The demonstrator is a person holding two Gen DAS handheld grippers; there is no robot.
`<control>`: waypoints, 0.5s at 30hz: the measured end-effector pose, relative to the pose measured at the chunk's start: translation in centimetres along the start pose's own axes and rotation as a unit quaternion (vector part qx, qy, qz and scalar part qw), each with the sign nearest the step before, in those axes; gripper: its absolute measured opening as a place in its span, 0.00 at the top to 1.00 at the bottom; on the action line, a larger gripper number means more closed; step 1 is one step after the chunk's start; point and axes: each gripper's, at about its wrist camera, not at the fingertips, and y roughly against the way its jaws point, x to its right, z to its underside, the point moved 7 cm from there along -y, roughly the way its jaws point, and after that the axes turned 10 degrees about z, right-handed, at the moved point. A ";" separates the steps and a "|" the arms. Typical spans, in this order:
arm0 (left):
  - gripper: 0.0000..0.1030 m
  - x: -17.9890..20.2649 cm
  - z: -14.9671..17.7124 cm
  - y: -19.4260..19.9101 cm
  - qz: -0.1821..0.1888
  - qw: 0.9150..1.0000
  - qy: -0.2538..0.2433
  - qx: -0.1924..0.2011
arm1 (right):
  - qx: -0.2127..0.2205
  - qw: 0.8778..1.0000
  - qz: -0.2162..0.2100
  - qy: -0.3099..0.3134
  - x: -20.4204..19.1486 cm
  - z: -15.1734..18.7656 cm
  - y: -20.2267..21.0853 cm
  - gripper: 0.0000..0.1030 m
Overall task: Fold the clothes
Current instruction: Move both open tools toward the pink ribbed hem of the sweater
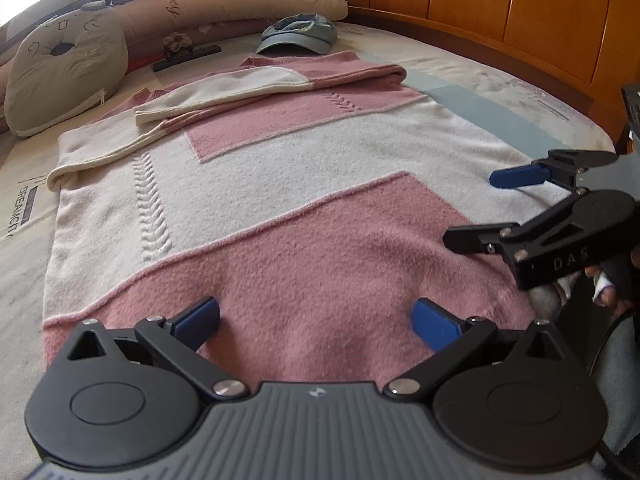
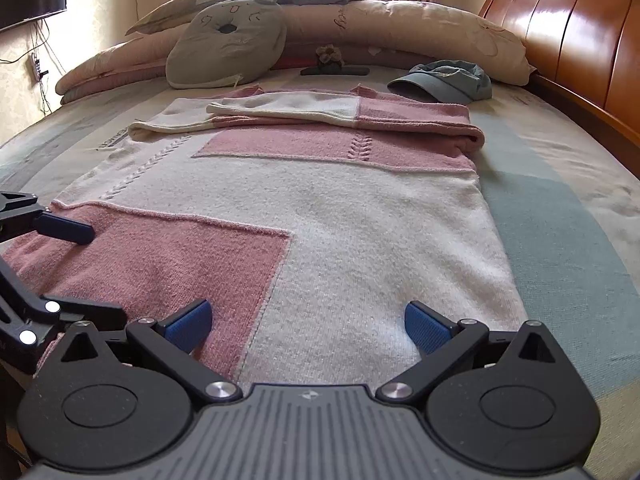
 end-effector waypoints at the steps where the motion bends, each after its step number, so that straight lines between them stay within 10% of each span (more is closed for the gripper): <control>1: 0.01 0.0 0.4 0.4 0.000 1.000 -0.001 -0.001 | 0.000 1.000 0.001 0.000 0.0 0.0 0.0 0.00; 15: 0.01 -2.2 1.8 2.9 -0.024 0.999 0.042 0.019 | -0.002 1.000 -0.007 0.026 0.6 0.4 1.5 0.00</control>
